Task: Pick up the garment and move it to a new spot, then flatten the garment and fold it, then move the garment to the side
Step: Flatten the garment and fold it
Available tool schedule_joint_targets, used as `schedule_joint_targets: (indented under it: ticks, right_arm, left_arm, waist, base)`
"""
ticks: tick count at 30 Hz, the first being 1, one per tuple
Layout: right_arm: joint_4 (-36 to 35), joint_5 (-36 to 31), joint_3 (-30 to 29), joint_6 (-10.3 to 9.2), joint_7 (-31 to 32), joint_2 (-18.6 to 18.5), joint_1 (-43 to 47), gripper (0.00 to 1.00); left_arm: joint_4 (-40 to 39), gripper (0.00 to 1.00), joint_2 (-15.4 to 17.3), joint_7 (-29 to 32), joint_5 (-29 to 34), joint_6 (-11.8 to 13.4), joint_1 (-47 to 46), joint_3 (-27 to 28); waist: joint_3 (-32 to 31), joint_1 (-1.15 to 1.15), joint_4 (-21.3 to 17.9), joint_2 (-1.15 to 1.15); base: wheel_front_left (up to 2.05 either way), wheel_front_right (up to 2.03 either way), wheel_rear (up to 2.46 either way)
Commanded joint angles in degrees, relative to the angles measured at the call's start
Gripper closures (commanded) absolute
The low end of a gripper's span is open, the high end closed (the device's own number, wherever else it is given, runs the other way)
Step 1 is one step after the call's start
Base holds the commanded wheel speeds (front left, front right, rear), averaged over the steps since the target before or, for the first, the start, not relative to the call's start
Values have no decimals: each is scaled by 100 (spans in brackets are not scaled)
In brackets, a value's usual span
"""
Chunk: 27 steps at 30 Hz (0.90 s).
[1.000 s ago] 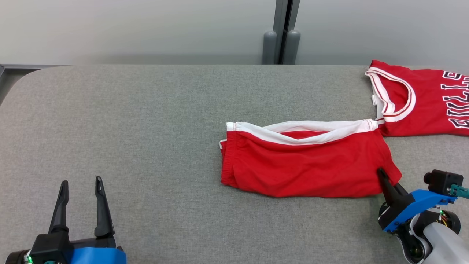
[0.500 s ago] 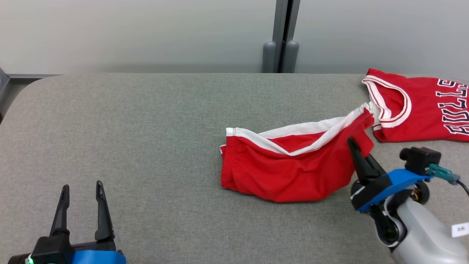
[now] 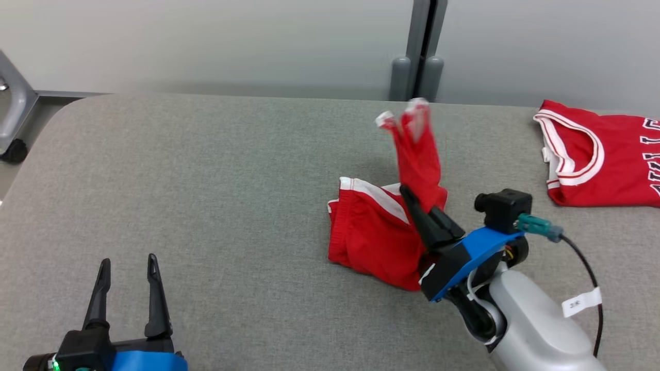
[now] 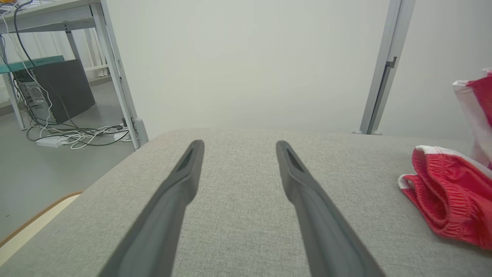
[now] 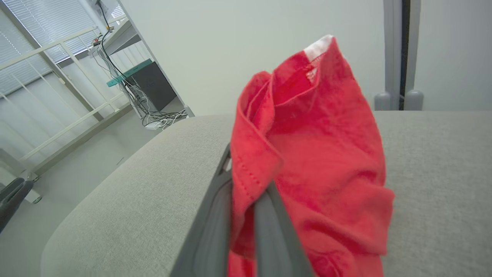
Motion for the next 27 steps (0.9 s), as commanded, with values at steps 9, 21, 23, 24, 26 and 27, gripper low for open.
schedule_joint_targets:
  ticks: [9, 21, 23, 24, 26, 27]
  right_arm:
    - [384, -369, 373, 2, -30, 346, 268, 100]
    - [484, -773, 579, 2, -548, 202, 144, 0]
    - [340, -948, 159, 2, -600, 23, 124, 0]
    - [302, -1033, -5, 2, -605, -22, 127, 0]
    - [190, -1293, -322, 2, -607, -135, 141, 0]
    - [160, -1404, -462, 2, -607, -156, 170, 58]
  left_arm:
    - [30, 0, -12, -25, -112, 57, -194, -42]
    - [54, 0, -14, -25, -104, 110, -205, -66]
    - [45, 0, -15, -25, -98, 120, -192, -47]
    - [37, 0, -14, -25, -92, 121, -191, -49]
    - [29, 0, -15, -25, -86, 112, -202, -66]
    - [25, 0, -14, -25, -85, 101, -214, -77]
  waist:
    - [189, 0, 251, 0]
    - [224, 0, 227, 0]
    - [196, 0, 187, 0]
    - [191, 0, 179, 0]
    - [190, 0, 179, 0]
    - [193, 0, 185, 0]
  base:
    - [0, 0, 0]
    - [0, 0, 0]
    - [0, 0, 0]
    - [0, 0, 0]
    - [0, 0, 0]
    - [0, 0, 0]
